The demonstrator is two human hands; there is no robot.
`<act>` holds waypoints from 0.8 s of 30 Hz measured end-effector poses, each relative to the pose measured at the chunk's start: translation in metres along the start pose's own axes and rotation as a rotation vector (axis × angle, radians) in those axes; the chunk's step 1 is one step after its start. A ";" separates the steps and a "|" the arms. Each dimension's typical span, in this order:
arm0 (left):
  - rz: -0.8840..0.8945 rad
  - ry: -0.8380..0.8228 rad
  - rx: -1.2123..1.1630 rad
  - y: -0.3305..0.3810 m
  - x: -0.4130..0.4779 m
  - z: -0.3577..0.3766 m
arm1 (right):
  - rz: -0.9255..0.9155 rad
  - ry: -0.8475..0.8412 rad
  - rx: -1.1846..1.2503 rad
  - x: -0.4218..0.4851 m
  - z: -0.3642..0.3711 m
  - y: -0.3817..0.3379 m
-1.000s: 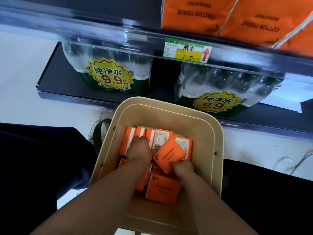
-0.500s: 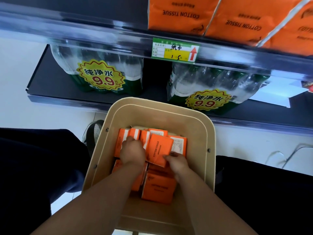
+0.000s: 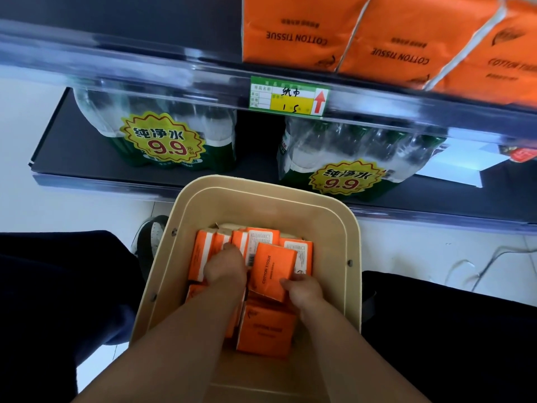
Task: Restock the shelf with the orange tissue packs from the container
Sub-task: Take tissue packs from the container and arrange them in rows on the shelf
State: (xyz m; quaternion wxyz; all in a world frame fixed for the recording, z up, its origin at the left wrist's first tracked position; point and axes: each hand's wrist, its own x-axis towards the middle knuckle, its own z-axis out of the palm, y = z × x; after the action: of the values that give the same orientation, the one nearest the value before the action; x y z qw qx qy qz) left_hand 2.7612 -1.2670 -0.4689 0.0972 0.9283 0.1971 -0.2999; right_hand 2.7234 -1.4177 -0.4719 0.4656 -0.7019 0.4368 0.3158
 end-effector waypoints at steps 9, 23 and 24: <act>0.258 0.328 -0.148 0.007 -0.035 -0.019 | 0.019 0.049 0.116 0.000 0.001 -0.006; 0.411 -0.124 -0.607 0.005 -0.047 0.012 | -0.016 -0.117 0.380 0.004 0.004 -0.002; 0.362 -0.161 -0.691 0.006 -0.042 0.006 | -0.021 -0.113 0.388 0.013 0.008 0.002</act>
State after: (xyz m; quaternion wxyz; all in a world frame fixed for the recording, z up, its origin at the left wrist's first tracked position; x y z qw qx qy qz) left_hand 2.7292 -1.2873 -0.4484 0.4700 0.8343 0.1115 -0.2657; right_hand 2.7265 -1.4148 -0.4868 0.6193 -0.5845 0.4554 0.2598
